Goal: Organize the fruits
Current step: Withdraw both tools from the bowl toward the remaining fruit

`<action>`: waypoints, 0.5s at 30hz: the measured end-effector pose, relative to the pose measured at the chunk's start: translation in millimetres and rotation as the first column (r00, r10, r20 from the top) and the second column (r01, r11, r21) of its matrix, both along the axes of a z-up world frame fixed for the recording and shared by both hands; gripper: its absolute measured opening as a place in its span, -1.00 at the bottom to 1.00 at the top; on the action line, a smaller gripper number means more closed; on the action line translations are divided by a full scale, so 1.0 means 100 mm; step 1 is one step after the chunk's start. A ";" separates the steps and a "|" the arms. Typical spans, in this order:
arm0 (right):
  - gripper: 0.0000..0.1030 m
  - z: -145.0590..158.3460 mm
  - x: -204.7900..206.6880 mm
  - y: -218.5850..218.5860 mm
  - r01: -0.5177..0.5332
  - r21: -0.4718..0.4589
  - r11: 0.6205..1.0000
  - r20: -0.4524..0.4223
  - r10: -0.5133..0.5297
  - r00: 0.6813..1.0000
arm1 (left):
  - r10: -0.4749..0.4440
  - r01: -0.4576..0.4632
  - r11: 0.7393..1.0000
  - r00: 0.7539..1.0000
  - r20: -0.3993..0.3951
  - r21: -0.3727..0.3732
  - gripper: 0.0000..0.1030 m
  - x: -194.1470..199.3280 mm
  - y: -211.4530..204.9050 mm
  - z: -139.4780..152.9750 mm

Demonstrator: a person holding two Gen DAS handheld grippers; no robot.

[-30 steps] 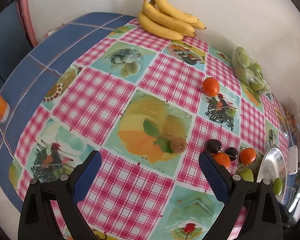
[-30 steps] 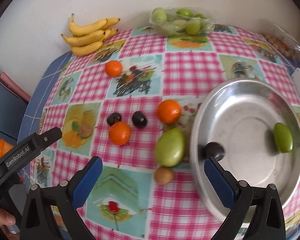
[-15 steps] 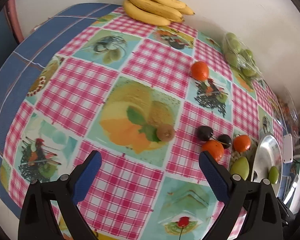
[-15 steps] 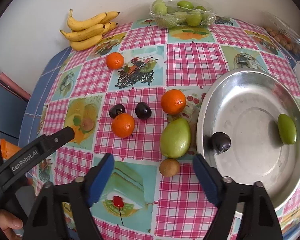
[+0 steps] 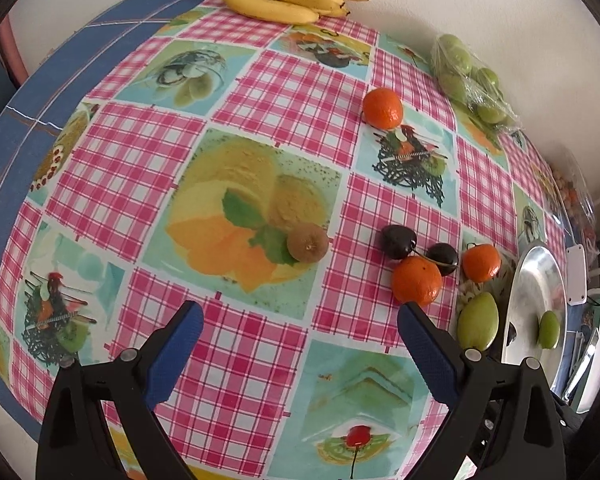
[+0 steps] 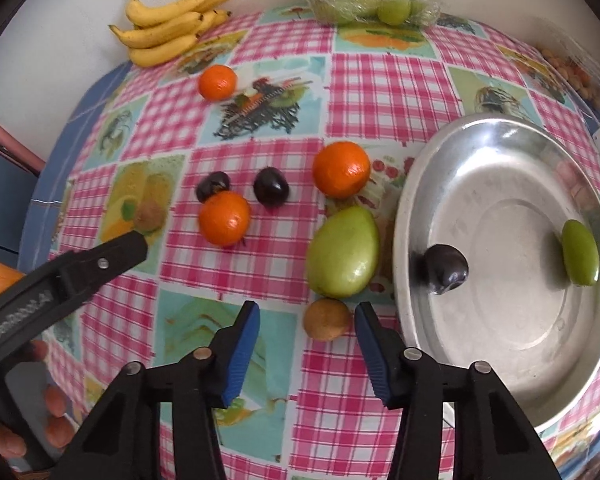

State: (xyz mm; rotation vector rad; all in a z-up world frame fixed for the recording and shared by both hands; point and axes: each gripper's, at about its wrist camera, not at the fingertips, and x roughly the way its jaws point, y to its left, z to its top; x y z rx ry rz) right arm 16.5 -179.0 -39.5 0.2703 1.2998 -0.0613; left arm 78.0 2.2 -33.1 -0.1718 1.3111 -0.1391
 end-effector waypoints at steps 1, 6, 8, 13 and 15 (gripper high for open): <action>0.00 -0.01 0.00 -0.01 0.003 -0.002 1.000 -0.004 -0.003 1.000 | -0.005 0.005 1.000 1.000 -0.004 -0.001 0.89 0.00 -0.01 -0.01; -0.17 -0.09 0.02 -0.03 0.005 -0.015 1.000 -0.029 -0.006 1.000 | -0.027 0.027 1.000 1.000 -0.010 0.013 0.89 0.00 -0.07 -0.02; -0.20 -0.12 0.03 -0.03 0.007 -0.017 1.000 -0.033 -0.007 0.999 | -0.029 0.029 1.000 0.999 -0.013 0.011 0.89 0.00 -0.09 -0.03; -0.32 -0.14 0.05 -0.03 0.002 -0.026 1.000 -0.043 -0.003 0.999 | -0.033 0.034 0.999 0.999 -0.017 0.010 0.89 0.01 -0.09 -0.04; -0.42 -0.14 0.04 -0.03 -0.001 -0.028 1.000 -0.044 0.000 0.999 | -0.035 0.035 0.999 0.999 -0.017 0.009 0.89 0.02 -0.11 -0.05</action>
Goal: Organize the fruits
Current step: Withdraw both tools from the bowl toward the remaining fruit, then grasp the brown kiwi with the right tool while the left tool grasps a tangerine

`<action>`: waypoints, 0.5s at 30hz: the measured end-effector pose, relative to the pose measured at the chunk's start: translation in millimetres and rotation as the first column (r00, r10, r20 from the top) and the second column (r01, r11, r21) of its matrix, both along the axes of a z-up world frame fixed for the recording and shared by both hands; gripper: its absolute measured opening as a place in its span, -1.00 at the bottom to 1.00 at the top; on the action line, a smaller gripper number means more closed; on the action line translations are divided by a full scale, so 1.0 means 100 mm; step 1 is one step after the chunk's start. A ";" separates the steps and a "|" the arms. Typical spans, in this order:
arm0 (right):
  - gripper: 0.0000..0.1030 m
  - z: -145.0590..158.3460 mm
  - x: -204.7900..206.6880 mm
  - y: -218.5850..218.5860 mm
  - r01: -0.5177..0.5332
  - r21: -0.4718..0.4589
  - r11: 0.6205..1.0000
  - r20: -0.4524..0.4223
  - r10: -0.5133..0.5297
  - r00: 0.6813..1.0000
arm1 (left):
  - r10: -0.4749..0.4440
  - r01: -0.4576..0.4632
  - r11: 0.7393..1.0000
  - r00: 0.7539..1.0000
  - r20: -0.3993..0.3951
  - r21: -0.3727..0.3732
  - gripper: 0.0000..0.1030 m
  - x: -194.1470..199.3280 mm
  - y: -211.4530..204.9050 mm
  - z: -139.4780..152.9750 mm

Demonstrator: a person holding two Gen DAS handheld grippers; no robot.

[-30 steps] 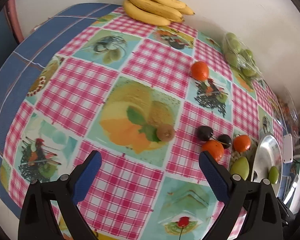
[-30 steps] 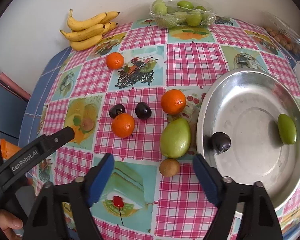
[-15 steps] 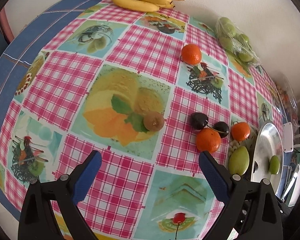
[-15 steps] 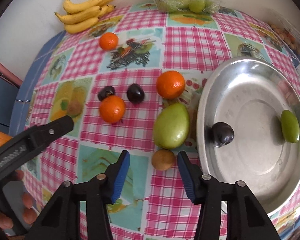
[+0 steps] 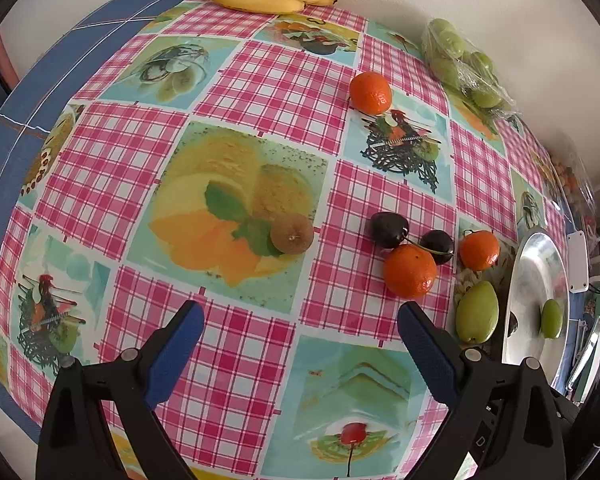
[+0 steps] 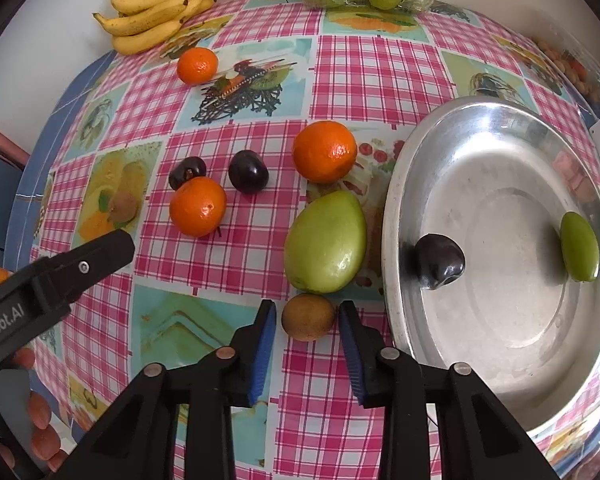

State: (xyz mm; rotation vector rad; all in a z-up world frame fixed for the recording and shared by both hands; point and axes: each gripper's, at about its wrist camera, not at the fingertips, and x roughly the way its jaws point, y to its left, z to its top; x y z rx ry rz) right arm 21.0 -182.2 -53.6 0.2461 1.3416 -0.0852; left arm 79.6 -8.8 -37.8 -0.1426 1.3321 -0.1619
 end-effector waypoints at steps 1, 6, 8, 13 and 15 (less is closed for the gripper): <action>-0.43 0.00 0.00 0.00 -0.003 -0.002 1.000 0.000 0.003 1.000 | 0.000 0.000 1.000 1.000 -0.001 0.000 0.89 0.00 0.00 0.00; -0.43 -0.02 -0.01 0.01 -0.005 -0.003 1.000 0.004 0.005 1.000 | 0.000 0.000 1.000 1.000 -0.007 -0.009 0.89 0.00 0.01 -0.02; -0.43 -0.02 -0.01 0.01 -0.002 0.001 1.000 0.008 0.002 1.000 | -0.002 0.002 1.000 1.000 -0.005 -0.013 0.89 0.00 0.01 -0.02; -0.43 0.16 -0.06 -0.02 0.007 0.040 0.999 0.049 -0.009 0.999 | -0.003 0.003 0.999 1.000 -0.008 -0.039 0.88 0.02 -0.01 -0.03; -0.43 0.24 -0.08 -0.02 0.008 0.043 0.999 0.074 -0.011 0.997 | 0.000 0.000 0.999 1.000 -0.004 -0.051 0.88 0.03 -0.01 -0.02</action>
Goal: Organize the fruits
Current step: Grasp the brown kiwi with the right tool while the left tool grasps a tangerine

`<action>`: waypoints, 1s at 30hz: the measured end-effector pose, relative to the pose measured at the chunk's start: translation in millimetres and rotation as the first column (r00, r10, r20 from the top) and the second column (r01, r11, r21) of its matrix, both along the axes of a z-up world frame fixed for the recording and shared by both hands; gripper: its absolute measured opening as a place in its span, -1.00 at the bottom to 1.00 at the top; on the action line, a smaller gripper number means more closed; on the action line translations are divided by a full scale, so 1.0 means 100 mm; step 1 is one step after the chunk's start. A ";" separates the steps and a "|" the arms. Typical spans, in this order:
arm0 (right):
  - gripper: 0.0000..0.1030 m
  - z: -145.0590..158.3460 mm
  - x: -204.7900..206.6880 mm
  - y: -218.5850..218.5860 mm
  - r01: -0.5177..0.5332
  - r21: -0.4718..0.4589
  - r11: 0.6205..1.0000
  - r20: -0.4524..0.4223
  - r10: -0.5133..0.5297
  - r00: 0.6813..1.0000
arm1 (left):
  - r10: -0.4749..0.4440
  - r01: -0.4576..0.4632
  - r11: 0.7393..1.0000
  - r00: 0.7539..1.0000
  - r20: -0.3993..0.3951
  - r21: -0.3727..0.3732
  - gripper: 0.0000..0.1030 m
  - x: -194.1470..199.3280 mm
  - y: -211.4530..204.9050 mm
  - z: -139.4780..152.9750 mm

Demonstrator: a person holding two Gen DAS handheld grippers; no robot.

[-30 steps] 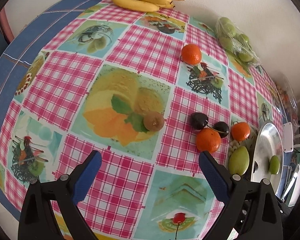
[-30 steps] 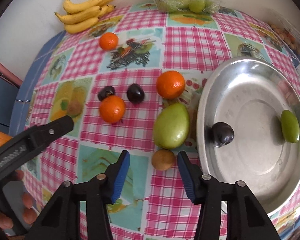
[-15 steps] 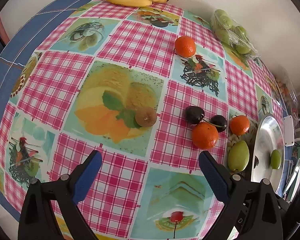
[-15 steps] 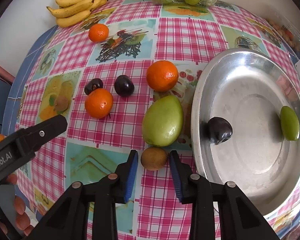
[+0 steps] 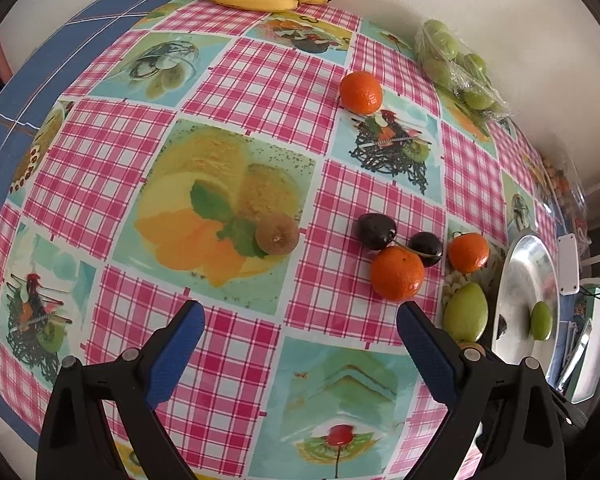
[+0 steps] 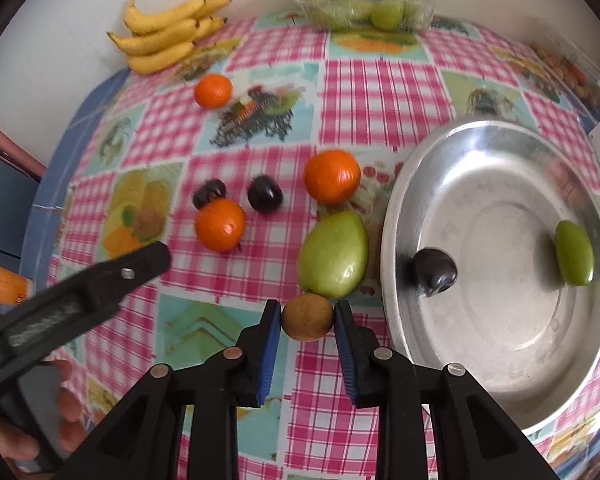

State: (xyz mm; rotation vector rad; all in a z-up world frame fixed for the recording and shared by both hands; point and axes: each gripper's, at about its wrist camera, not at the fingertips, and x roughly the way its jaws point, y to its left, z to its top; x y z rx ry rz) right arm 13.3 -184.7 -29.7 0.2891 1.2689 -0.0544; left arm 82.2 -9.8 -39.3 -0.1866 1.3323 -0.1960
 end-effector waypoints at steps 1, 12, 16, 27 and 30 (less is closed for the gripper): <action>-0.43 0.04 -0.01 -0.01 0.002 0.005 1.000 0.013 -0.003 1.000 | 0.000 0.000 1.000 1.000 0.004 -0.006 0.88 0.01 -0.01 0.01; -0.43 0.27 0.03 -0.12 0.032 0.013 0.999 0.081 -0.033 0.996 | -0.032 0.034 0.995 0.999 0.024 -0.094 0.43 0.11 -0.22 0.07; -0.43 0.27 0.05 -0.21 0.052 0.020 0.998 0.076 -0.053 0.996 | -0.041 0.041 0.994 0.999 0.002 -0.103 0.36 0.14 -0.34 0.02; -0.43 0.39 0.19 -0.34 0.070 0.023 0.997 0.098 -0.072 0.993 | -0.069 0.068 0.994 0.998 -0.005 -0.081 -0.01 0.21 -0.56 -0.08; -0.43 0.41 0.23 -0.38 0.079 0.029 0.996 0.101 -0.082 0.991 | -0.073 0.072 0.994 0.997 -0.010 -0.078 -0.22 0.23 -0.59 -0.09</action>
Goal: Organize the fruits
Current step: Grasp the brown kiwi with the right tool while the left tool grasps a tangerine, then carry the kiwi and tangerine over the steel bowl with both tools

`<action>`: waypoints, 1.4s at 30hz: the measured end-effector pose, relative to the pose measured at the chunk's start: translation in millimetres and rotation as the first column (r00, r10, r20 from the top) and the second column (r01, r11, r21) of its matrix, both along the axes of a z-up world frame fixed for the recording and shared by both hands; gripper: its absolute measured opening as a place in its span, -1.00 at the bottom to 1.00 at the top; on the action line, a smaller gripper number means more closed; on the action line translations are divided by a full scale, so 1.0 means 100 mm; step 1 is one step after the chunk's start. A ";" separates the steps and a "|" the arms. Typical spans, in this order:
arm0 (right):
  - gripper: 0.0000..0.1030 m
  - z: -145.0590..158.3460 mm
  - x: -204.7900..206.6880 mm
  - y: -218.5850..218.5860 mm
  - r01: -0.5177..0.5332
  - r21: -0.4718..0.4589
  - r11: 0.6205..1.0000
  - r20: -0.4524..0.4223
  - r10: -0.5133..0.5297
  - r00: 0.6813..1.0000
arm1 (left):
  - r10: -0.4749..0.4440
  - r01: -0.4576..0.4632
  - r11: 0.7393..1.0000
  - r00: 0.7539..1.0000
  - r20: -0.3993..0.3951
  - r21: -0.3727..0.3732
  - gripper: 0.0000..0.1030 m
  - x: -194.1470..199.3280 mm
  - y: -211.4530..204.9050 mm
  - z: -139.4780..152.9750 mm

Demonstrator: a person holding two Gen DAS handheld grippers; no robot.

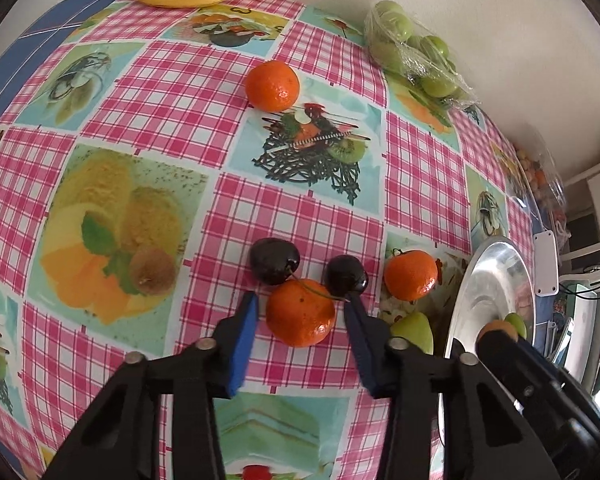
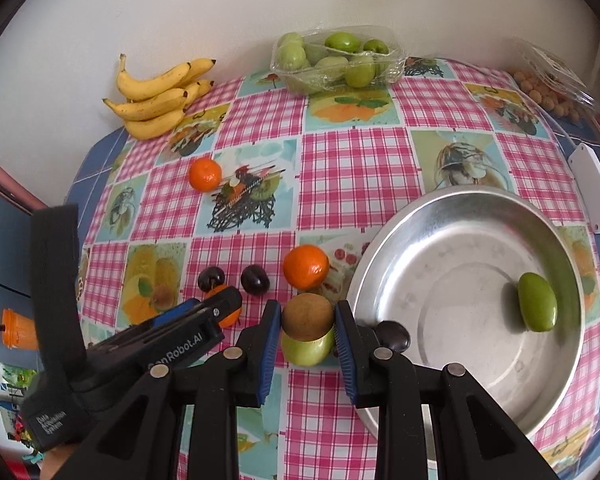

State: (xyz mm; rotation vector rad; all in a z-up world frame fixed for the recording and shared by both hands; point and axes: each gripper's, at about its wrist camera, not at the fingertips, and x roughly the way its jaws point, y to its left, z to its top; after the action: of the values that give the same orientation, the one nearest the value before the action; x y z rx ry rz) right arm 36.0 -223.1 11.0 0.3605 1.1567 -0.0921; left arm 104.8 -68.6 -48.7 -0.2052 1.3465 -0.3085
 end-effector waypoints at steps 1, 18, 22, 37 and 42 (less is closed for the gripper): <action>-0.43 0.00 0.01 -0.02 0.004 0.004 1.000 0.002 -0.004 1.000 | -0.004 0.004 1.000 1.000 0.000 0.009 -0.27 0.00 -0.01 -0.01; -0.43 -0.07 -0.08 -0.21 0.036 0.040 0.999 -0.008 -0.035 0.999 | 0.003 -0.005 0.999 0.998 0.065 0.032 -0.29 -0.09 -0.03 0.25; -0.43 -0.08 -0.13 -0.36 0.075 0.028 0.997 -0.015 -0.075 0.997 | -0.013 0.011 1.000 0.995 0.100 0.022 -0.28 -0.14 -0.07 0.39; -0.43 -0.10 -0.61 -1.15 0.289 -0.037 0.957 -0.039 -0.291 0.956 | -0.272 0.269 0.962 0.943 0.191 0.041 -0.28 -0.65 -0.92 0.69; -0.43 -0.09 -0.70 -1.21 0.304 -0.035 0.952 -0.040 -0.305 0.951 | -0.353 0.346 0.935 0.920 0.171 0.072 -0.28 -0.83 -1.16 0.57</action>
State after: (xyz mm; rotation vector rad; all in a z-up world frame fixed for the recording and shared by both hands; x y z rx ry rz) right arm -33.8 -344.5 1.8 0.5126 1.1358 -0.3888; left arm 21.9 -184.2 8.5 0.1004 1.2031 -0.5868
